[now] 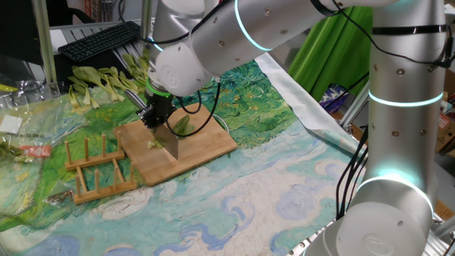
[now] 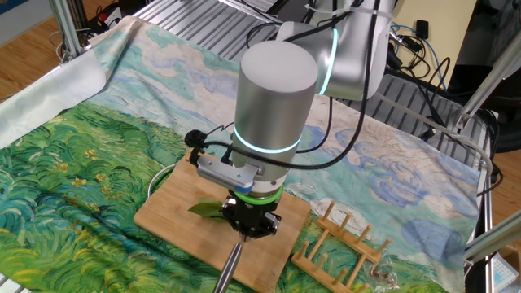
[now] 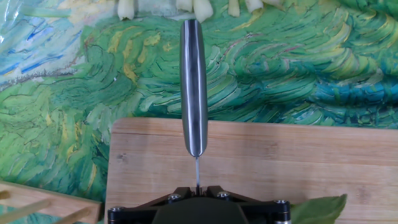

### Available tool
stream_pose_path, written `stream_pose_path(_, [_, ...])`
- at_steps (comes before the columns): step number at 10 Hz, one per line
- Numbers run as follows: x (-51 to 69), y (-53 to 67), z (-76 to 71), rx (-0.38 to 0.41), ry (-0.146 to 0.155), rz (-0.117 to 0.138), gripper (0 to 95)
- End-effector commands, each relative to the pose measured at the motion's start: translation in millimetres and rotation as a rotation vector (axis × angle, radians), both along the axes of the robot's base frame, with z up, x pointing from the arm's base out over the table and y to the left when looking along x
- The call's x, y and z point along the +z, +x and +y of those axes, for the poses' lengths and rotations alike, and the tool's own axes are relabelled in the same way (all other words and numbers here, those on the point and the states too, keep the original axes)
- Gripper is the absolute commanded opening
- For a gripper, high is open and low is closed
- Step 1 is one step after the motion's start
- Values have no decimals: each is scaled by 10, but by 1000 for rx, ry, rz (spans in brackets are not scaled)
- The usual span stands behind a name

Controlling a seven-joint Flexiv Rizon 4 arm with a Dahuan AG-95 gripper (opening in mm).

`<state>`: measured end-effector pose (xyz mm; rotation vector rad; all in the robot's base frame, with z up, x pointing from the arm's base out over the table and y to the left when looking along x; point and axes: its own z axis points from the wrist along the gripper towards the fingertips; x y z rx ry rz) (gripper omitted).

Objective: Chop the pakchoi

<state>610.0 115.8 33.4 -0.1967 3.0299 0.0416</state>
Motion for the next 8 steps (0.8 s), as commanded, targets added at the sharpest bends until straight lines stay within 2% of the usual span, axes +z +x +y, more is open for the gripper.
stream_pose_path(1, [33,-4,6,2,21,16,0])
stream_pose_path(3, [-29,-5,25,-5,21,1,0])
stream_pose_path(4, [-26,-9,22,-4,18,6,0])
stream_pose_path(6, [40,-29,11,-4,31,-5,0])
stream_pose_path(8, [-7,-41,31,-6,27,-13,0])
